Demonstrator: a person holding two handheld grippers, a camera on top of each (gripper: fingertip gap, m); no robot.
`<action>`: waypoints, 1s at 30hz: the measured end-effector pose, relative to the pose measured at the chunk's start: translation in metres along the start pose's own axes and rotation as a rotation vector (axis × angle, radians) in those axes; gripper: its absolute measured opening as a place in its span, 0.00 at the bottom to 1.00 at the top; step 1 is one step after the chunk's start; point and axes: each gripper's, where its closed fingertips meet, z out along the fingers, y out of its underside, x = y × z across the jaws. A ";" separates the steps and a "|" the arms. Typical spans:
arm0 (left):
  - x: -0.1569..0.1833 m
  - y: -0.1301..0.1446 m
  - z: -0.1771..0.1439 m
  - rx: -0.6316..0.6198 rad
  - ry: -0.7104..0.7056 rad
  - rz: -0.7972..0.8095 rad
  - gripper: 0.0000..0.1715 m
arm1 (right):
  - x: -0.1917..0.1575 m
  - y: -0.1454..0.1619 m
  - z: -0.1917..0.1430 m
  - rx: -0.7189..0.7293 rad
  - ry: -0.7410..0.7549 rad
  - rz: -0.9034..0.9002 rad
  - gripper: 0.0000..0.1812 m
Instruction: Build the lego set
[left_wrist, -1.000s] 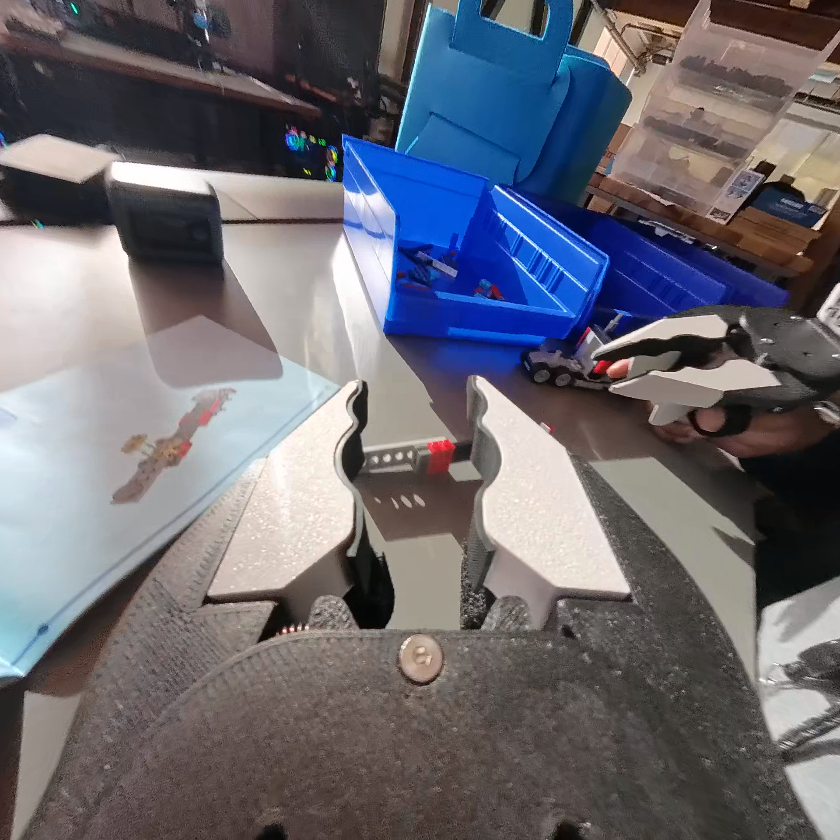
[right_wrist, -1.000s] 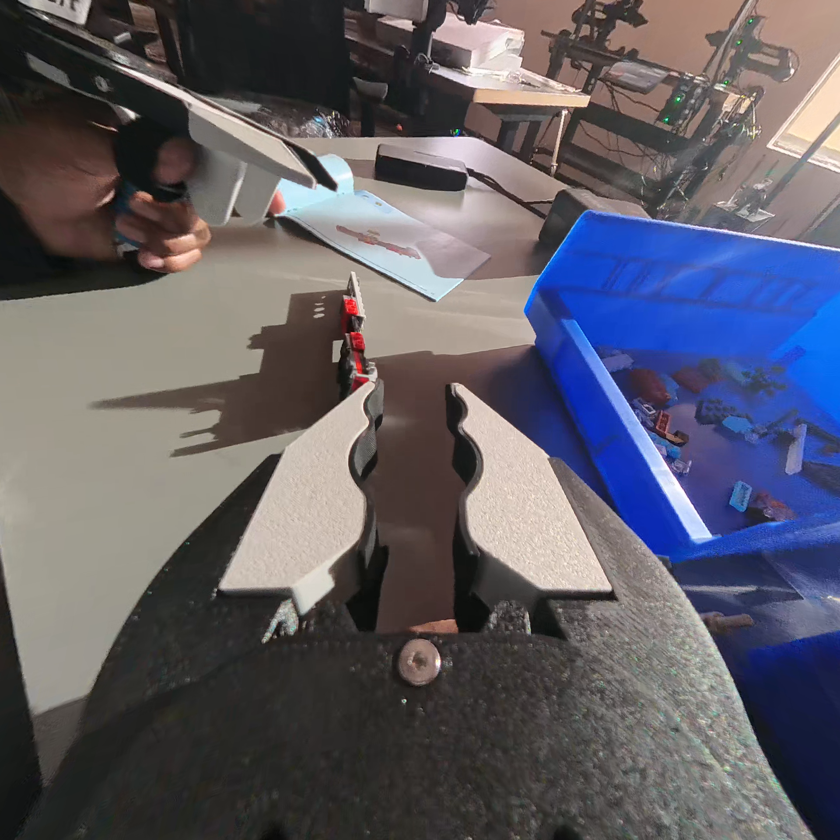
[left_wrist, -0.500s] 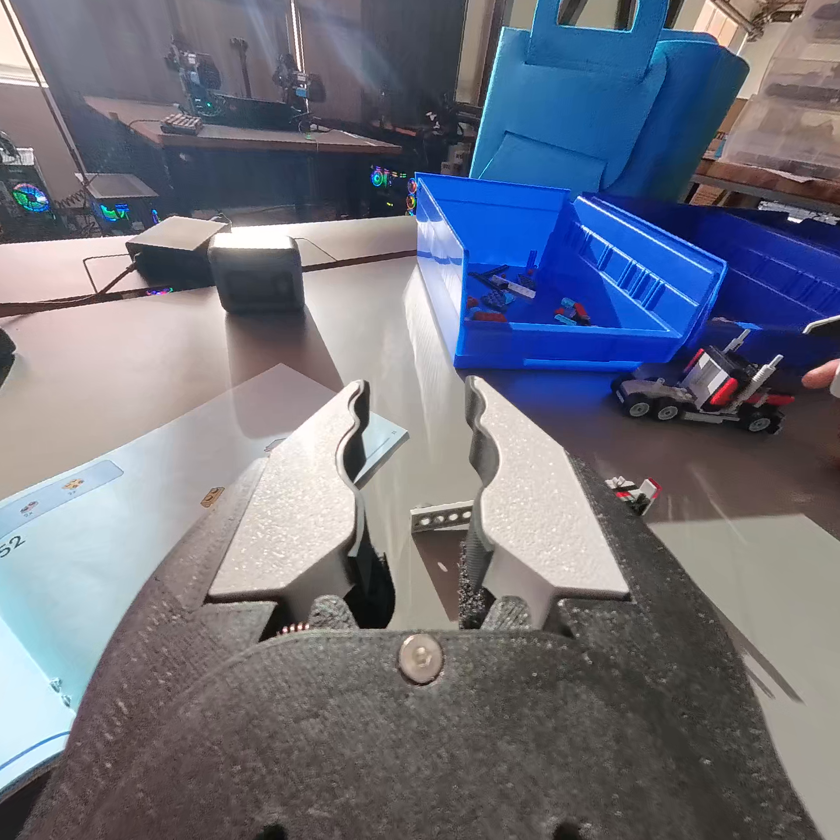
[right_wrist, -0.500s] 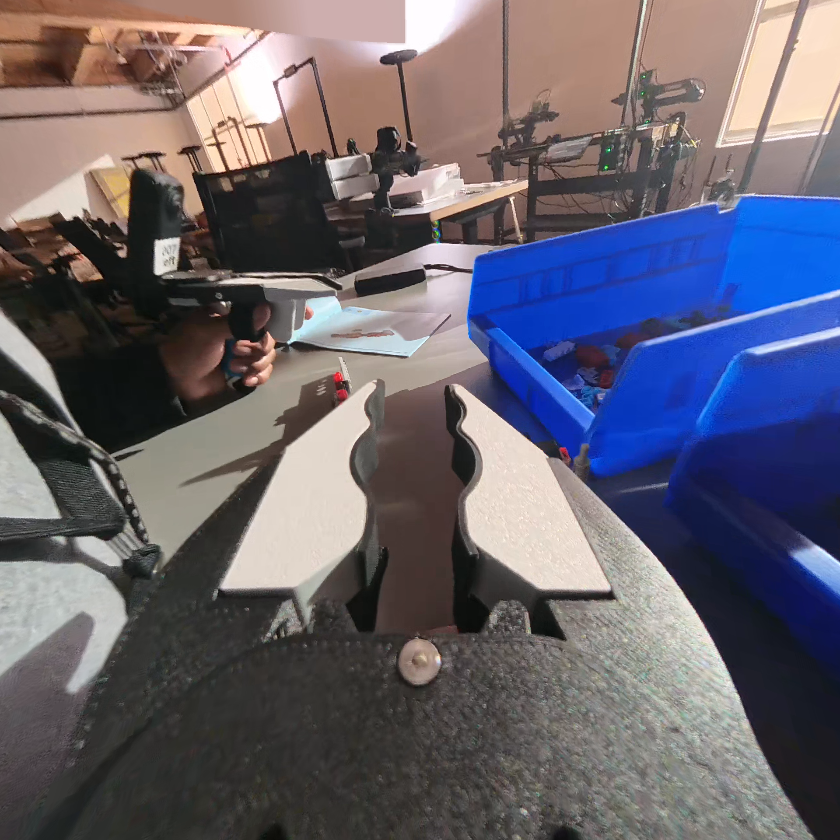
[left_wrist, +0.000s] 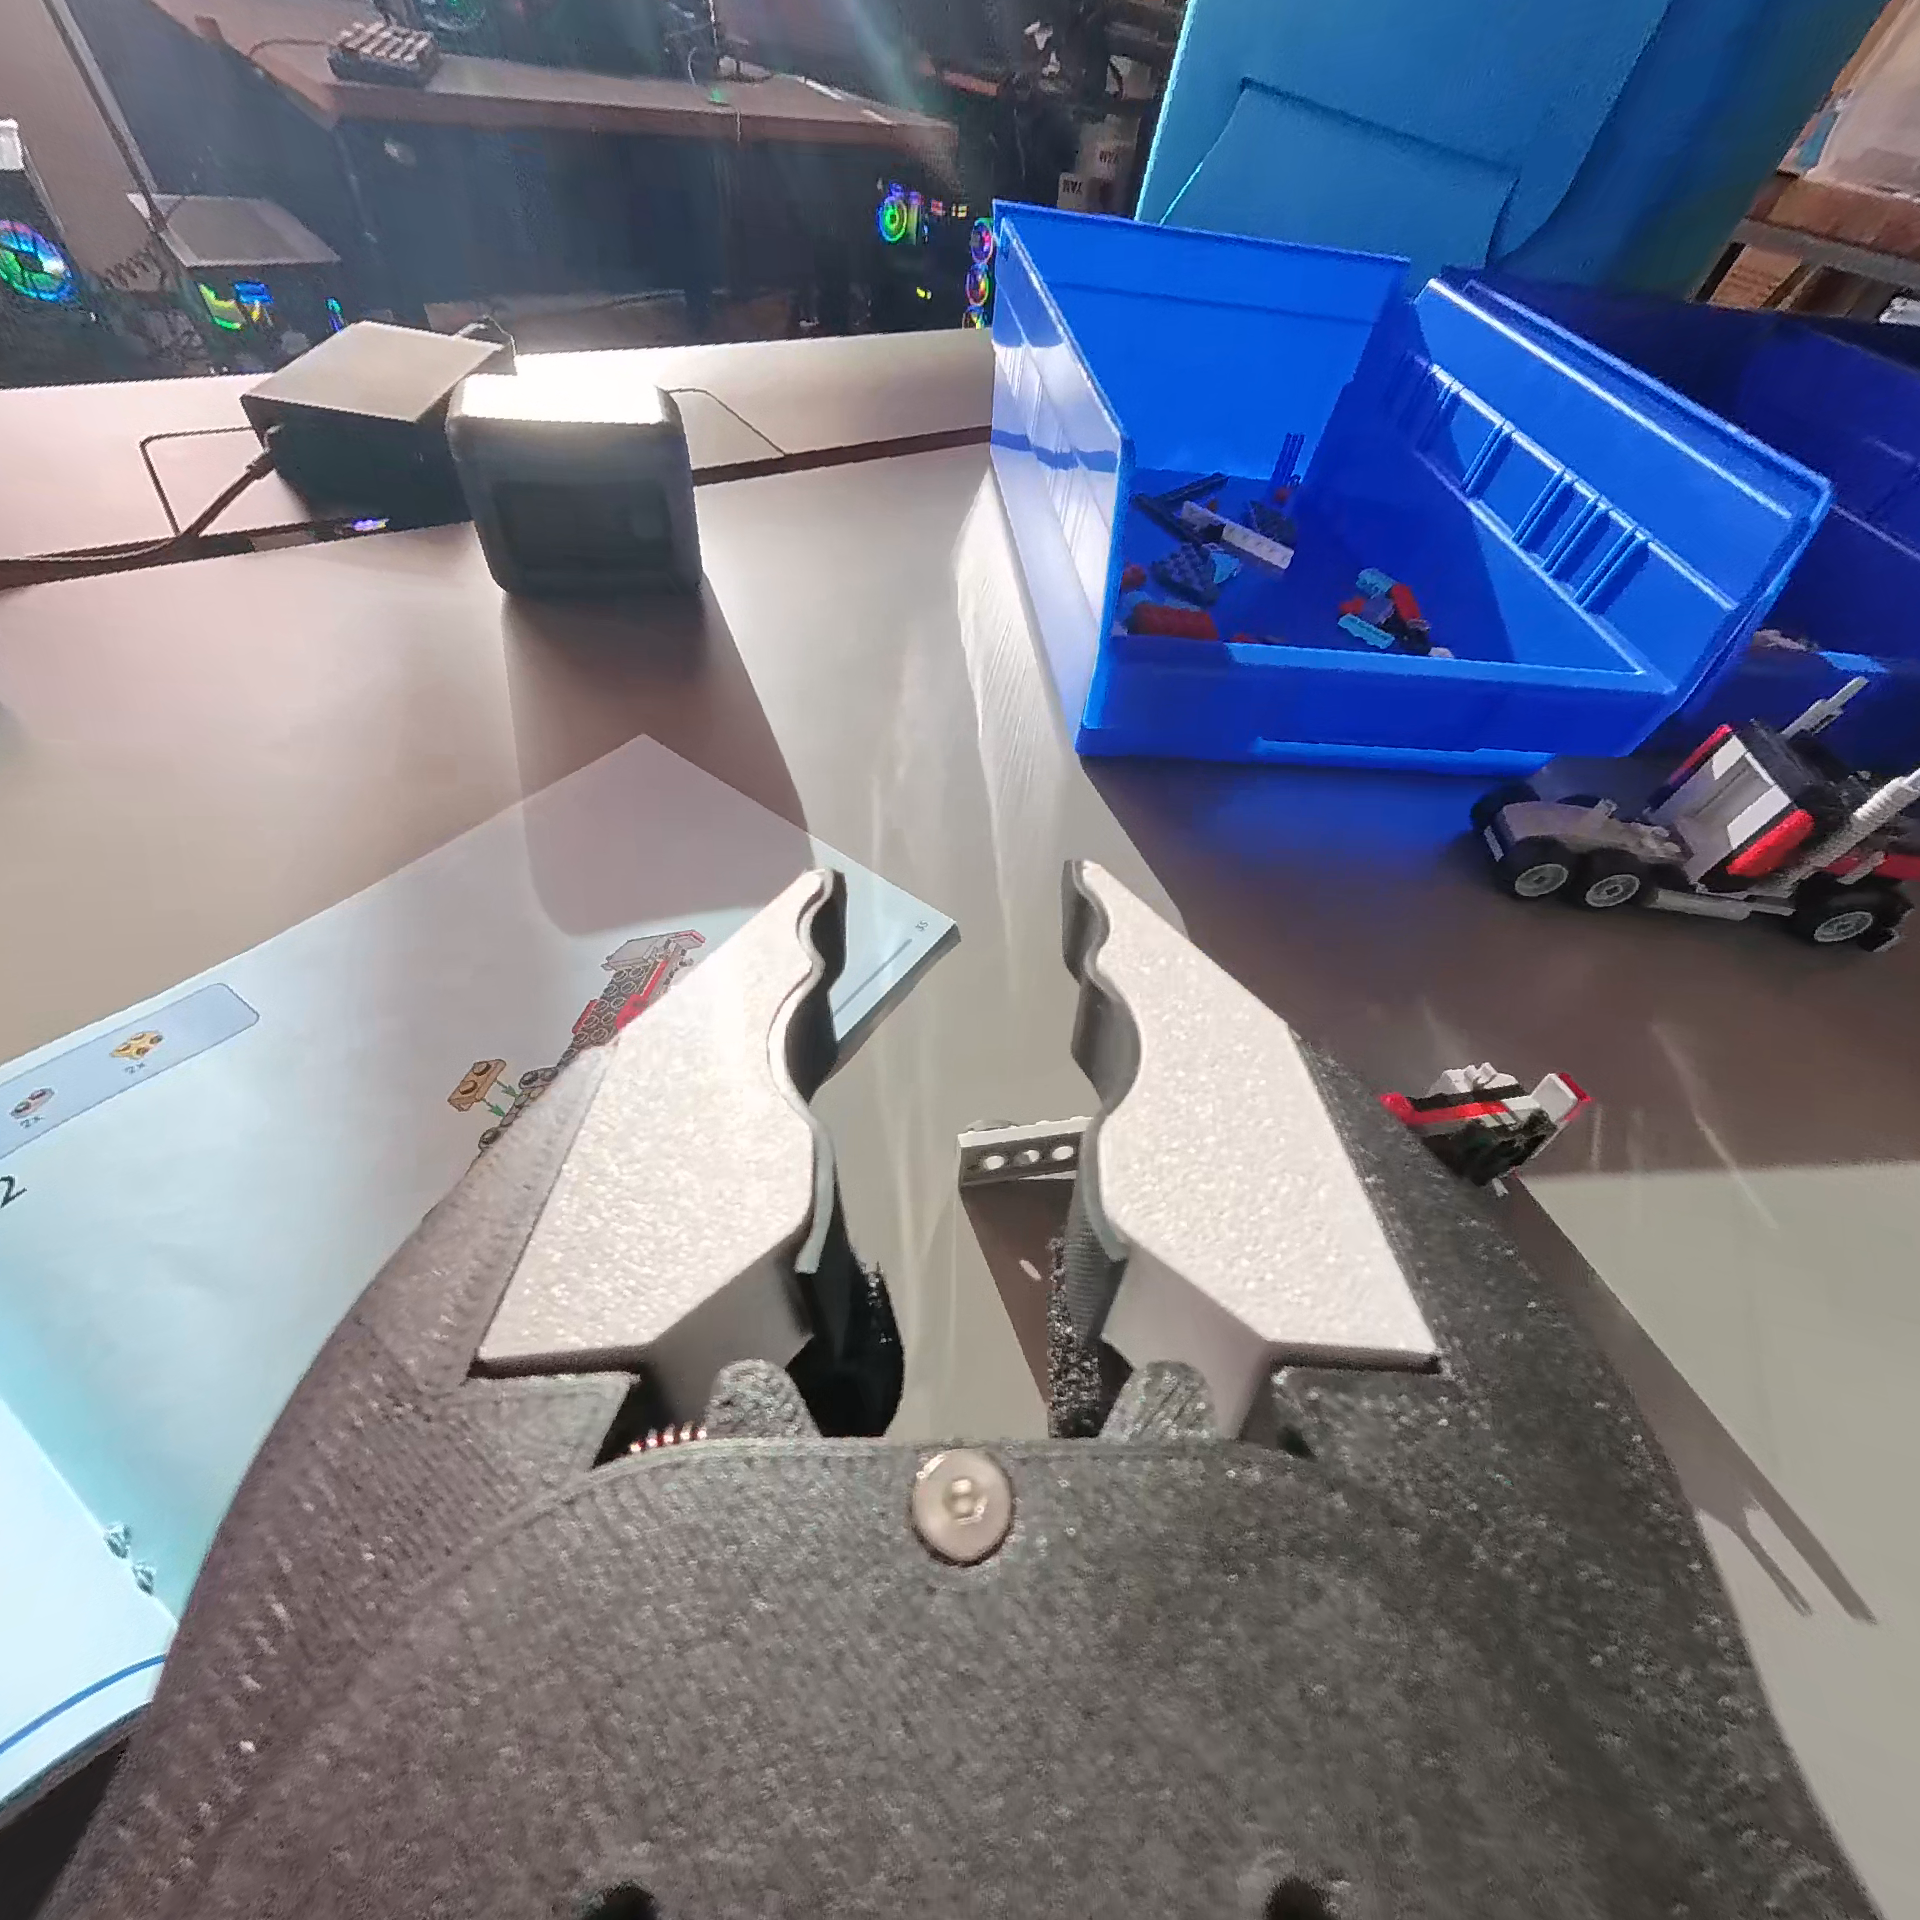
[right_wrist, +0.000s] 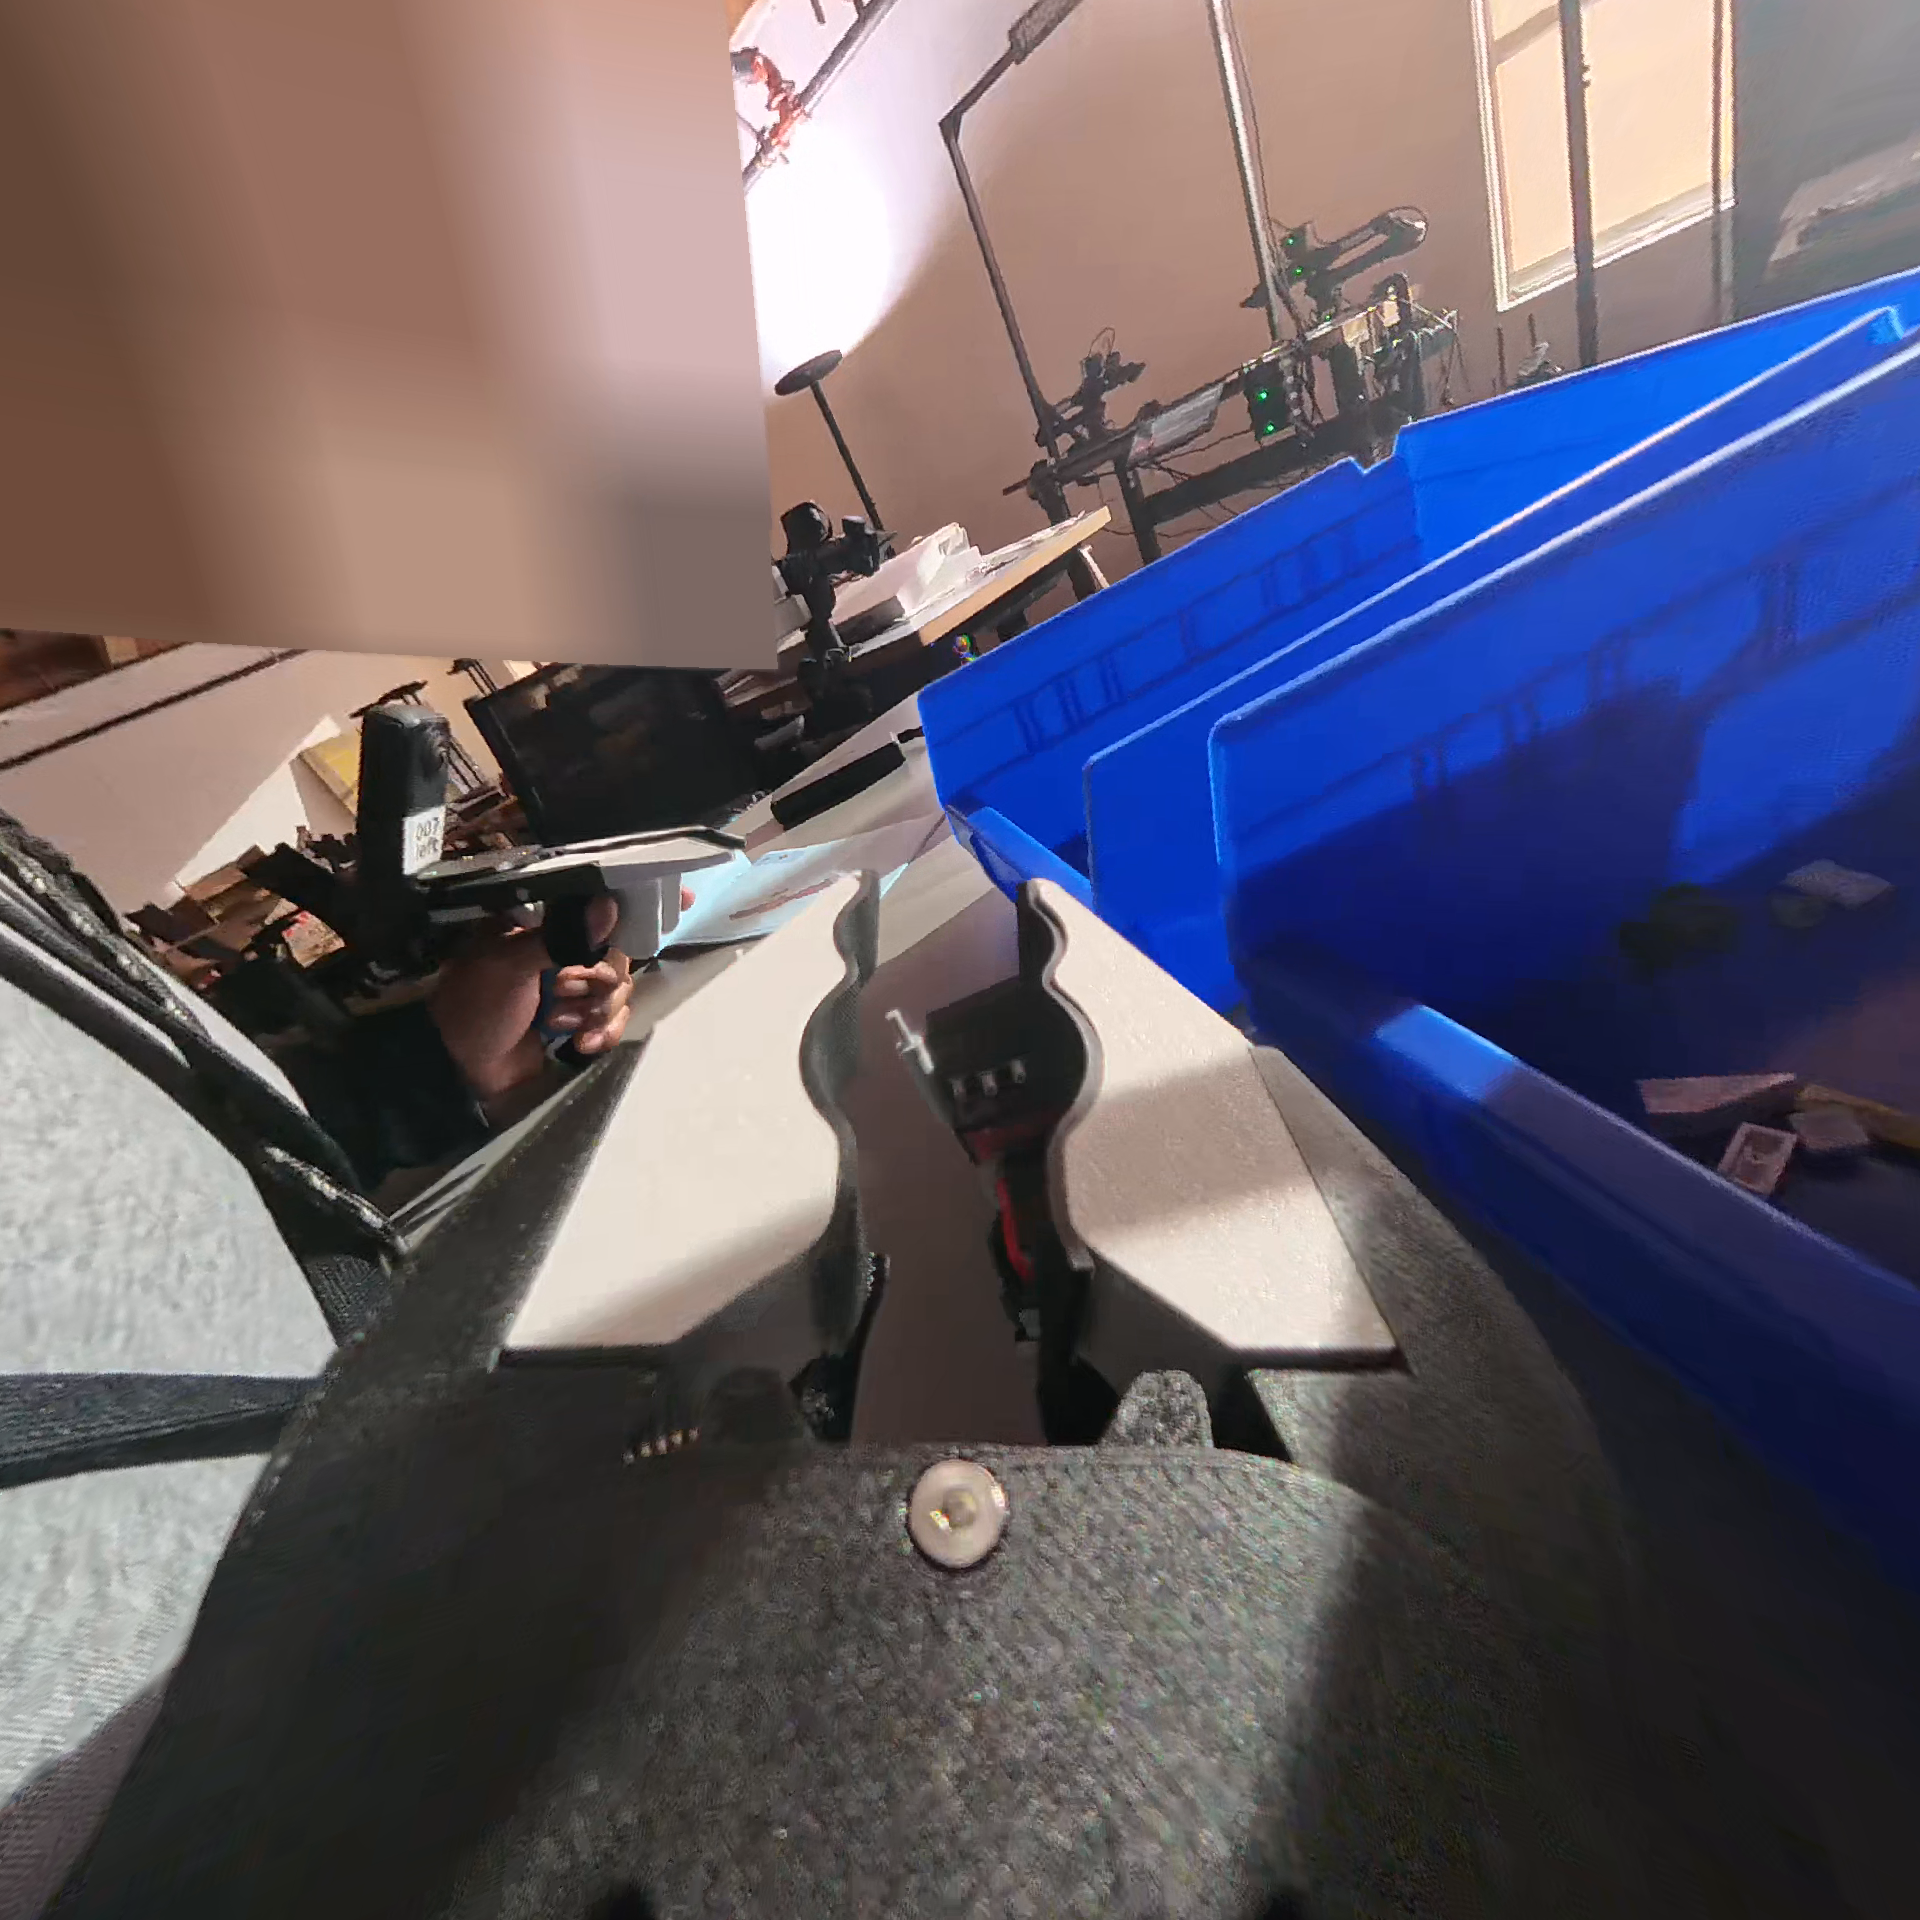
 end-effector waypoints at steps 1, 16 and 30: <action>-0.001 0.001 0.001 -0.009 -0.004 -0.002 0.25 | 0.002 0.000 0.000 -0.003 0.009 0.007 0.15; -0.003 0.012 0.010 -0.097 -0.024 -0.005 0.24 | 0.031 0.005 -0.004 -0.033 0.152 0.106 0.13; 0.001 0.021 0.016 -0.166 -0.006 0.018 0.24 | 0.036 -0.023 -0.053 -0.313 -0.022 -0.323 0.15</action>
